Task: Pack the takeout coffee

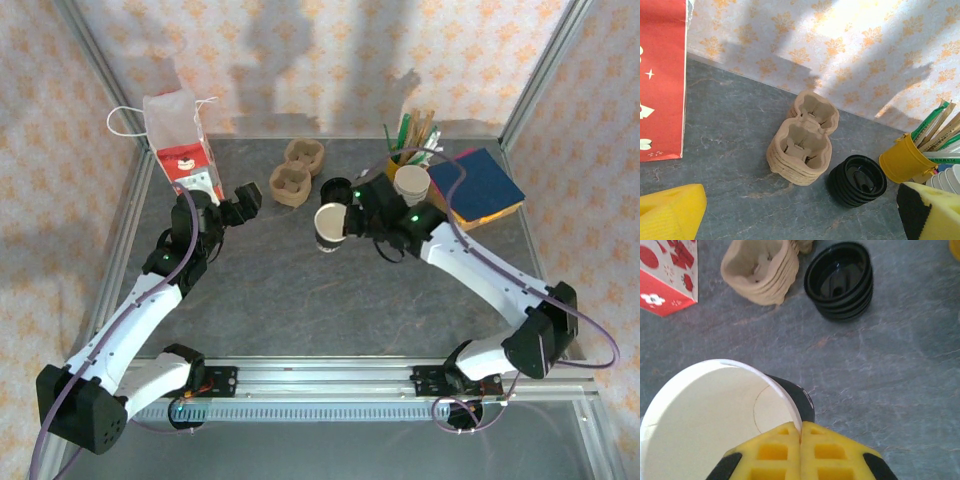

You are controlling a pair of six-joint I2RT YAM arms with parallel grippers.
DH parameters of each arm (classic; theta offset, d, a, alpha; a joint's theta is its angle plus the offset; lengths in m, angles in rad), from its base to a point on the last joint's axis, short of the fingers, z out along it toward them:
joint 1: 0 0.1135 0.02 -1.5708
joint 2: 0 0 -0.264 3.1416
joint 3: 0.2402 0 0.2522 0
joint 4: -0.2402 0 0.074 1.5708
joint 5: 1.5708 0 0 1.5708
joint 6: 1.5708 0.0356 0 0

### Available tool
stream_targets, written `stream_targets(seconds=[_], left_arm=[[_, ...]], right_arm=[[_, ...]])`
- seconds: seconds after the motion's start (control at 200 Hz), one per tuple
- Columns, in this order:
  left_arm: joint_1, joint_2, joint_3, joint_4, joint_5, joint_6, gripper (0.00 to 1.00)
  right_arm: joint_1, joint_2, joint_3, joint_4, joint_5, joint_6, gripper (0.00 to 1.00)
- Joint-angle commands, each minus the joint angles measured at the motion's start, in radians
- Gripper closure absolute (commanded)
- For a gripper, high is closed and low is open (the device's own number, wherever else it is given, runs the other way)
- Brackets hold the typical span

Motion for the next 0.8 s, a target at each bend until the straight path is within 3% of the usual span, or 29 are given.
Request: stream_targets(seconds=[0.0,0.205,0.796], left_arm=[[-0.007,0.001,-0.010,0.036,-0.012,-0.010,0.01],[-0.007,0.001,-0.017,0.047,-0.004,-0.015,0.01],[-0.007,0.016,-0.004,0.054,0.012,-0.029,0.01]], right_arm=[[0.032,0.029,-0.064,0.120,0.068,0.073,0.95],[0.072,0.069,-0.148,0.197,0.091,0.106,0.96],[0.079,0.188,-0.125,0.185,0.080,0.096,0.93]])
